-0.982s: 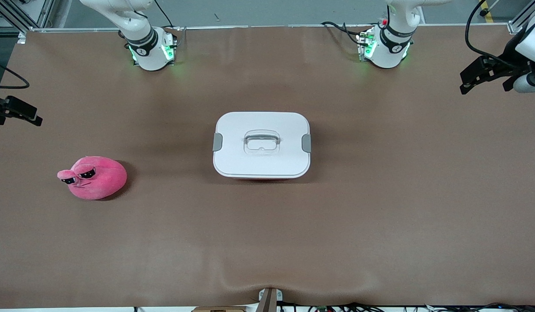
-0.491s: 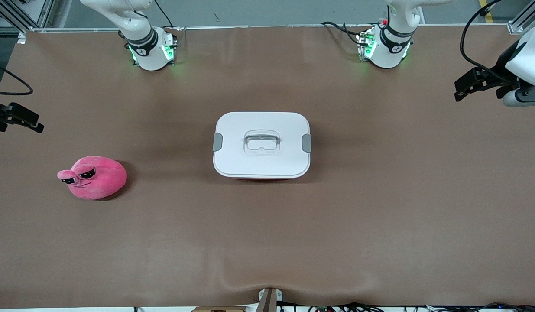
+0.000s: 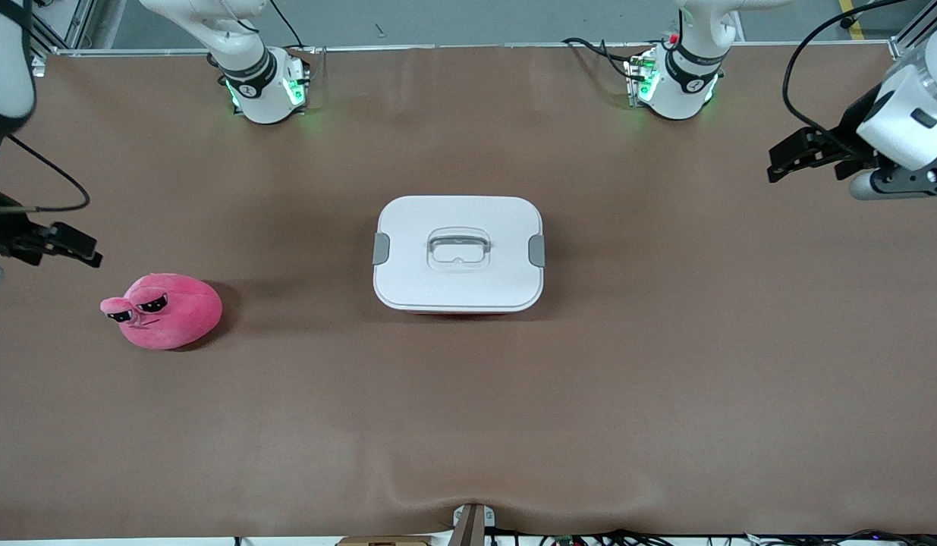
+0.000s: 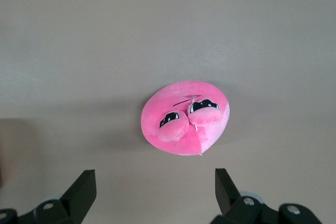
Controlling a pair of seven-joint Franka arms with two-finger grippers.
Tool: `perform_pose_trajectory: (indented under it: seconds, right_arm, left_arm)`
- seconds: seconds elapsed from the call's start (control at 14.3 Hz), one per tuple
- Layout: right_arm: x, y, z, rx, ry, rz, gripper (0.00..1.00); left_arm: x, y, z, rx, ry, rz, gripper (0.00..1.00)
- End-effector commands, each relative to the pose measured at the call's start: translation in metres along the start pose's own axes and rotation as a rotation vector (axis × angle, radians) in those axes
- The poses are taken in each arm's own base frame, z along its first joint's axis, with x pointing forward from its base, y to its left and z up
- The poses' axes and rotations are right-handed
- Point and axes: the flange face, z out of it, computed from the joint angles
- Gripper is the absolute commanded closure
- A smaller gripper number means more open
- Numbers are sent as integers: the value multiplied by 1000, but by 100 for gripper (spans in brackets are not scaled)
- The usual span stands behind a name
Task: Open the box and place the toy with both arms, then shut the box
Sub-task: 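Grasp the pink plush with the right gripper while the left gripper reaches the lid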
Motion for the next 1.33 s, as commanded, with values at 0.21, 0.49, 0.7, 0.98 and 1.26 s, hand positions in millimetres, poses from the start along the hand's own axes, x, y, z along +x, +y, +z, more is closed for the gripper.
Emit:
perform_pose_trajectory:
  seconds: [0.21,0.49,0.7,0.98,1.26]
  right_arm:
    - [21,4,67,-12,-69,-57,0]
    - [10,31,115,5,-114,-224,0]
    - [6,23,126,5,-113,-251,0]
    - [7,10,132,10,-113,-390,0]
    - [-7,10,153,18,-140,-415,0]
  left_arm:
    - [5,80,15,-33,35,-167,11]
    - [2,145,40,-44,46,-309,13]
    - [-9,186,55,-36,62,-373,17]
    - [-23,247,87,-16,104,-550,18]
    - [-45,312,132,11,175,-743,24]
